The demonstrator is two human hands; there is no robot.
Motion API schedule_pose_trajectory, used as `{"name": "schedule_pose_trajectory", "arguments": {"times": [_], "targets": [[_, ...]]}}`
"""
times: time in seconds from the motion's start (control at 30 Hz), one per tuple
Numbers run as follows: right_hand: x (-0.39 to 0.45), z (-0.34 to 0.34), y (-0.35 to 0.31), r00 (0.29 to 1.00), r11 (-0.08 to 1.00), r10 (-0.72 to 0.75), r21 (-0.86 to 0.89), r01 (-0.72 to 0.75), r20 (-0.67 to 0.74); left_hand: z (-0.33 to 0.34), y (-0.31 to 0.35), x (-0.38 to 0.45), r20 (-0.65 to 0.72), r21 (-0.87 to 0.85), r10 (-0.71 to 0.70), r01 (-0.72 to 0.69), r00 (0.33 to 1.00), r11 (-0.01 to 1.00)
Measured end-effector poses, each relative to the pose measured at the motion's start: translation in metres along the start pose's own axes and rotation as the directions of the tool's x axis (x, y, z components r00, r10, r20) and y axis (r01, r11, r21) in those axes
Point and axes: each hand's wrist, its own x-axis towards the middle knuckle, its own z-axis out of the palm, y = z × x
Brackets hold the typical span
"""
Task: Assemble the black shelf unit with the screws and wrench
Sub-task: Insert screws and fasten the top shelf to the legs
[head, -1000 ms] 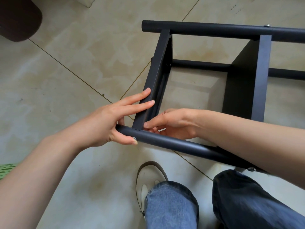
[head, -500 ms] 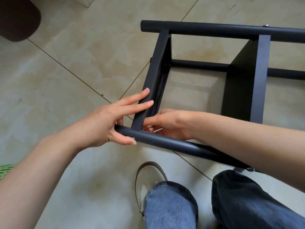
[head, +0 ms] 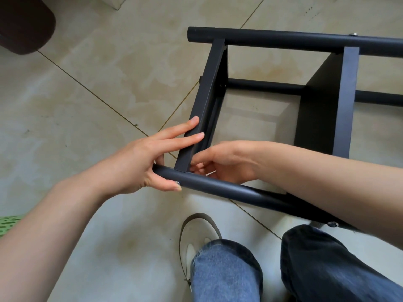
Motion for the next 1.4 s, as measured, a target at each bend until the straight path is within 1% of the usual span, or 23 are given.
{"name": "schedule_pose_trajectory", "arguments": {"times": [0.1,0.17,0.27,0.33,0.47,0.53,0.6,0.67,0.77,0.87,1.0,1.07,1.13,1.2,1.23,1.3,1.4], "targets": [[-0.002,-0.002,0.001,0.999,1.0,0.003,0.023,-0.004,0.041,0.0,0.0,0.0,0.0,0.001,0.001,-0.001,1.0,1.0],[-0.002,-0.002,0.004,0.999,1.0,-0.011,0.022,0.01,0.035,0.001,-0.001,0.001,-0.002,-0.003,0.003,-0.003,1.0,1.0],[-0.001,0.003,0.003,1.0,1.0,-0.022,0.023,0.022,-0.021,0.001,-0.001,0.001,-0.003,0.0,0.001,-0.001,1.0,1.0],[-0.001,0.006,0.001,0.997,1.0,-0.027,-0.013,0.026,-0.067,0.001,-0.001,0.0,-0.005,0.002,0.001,-0.001,1.0,1.0],[-0.002,0.008,-0.007,0.993,0.995,0.024,-0.093,-0.035,-0.117,0.001,-0.001,0.001,-0.002,-0.001,0.008,-0.008,1.0,1.0],[-0.004,0.007,-0.007,0.995,0.997,0.022,-0.072,-0.029,-0.097,0.001,-0.002,0.001,-0.002,0.002,0.011,-0.011,1.0,1.0],[-0.005,0.006,-0.003,0.999,1.0,-0.007,-0.018,0.006,-0.052,0.001,-0.003,0.001,-0.005,-0.001,0.013,-0.013,1.0,1.0],[-0.002,0.005,0.002,0.998,0.999,-0.038,-0.012,0.038,-0.042,0.001,-0.003,0.001,-0.004,0.001,0.014,-0.014,1.0,1.0],[0.001,0.009,0.003,0.992,0.997,-0.083,-0.011,0.083,-0.096,0.001,-0.004,0.001,0.002,0.003,0.013,-0.013,1.0,1.0],[0.004,0.01,0.003,0.982,0.995,-0.098,-0.033,0.094,-0.16,0.002,-0.003,0.001,-0.003,0.006,0.011,-0.011,1.0,1.0],[0.001,0.011,0.004,0.971,0.991,-0.128,-0.071,0.115,-0.202,0.003,-0.002,0.001,-0.003,-0.017,0.008,-0.008,1.0,1.0],[-0.002,0.012,0.004,0.963,0.984,-0.161,-0.114,0.139,-0.215,0.005,-0.003,-0.002,-0.028,-0.079,0.016,-0.018,0.999,0.997],[-0.01,0.01,0.004,0.956,0.974,-0.202,-0.146,0.174,-0.214,0.011,-0.005,-0.008,-0.1,-0.171,0.008,-0.026,0.995,0.985],[-0.023,0.006,0.002,0.949,0.956,-0.248,-0.205,0.208,-0.195,0.023,-0.008,-0.017,-0.207,-0.255,-0.045,-0.01,0.977,0.967],[-0.031,0.002,0.0,0.941,0.941,-0.274,-0.258,0.22,-0.196,0.031,-0.009,-0.02,-0.263,-0.319,-0.096,0.008,0.96,0.948],[-0.048,-0.007,-0.006,0.908,0.887,-0.347,-0.396,0.238,-0.233,0.047,-0.011,-0.025,-0.346,-0.491,-0.233,0.036,0.909,0.87],[-0.074,-0.024,-0.017,0.823,0.765,-0.483,-0.601,0.231,-0.299,0.068,-0.01,-0.028,-0.418,-0.697,-0.398,-0.007,0.817,0.717]]}}
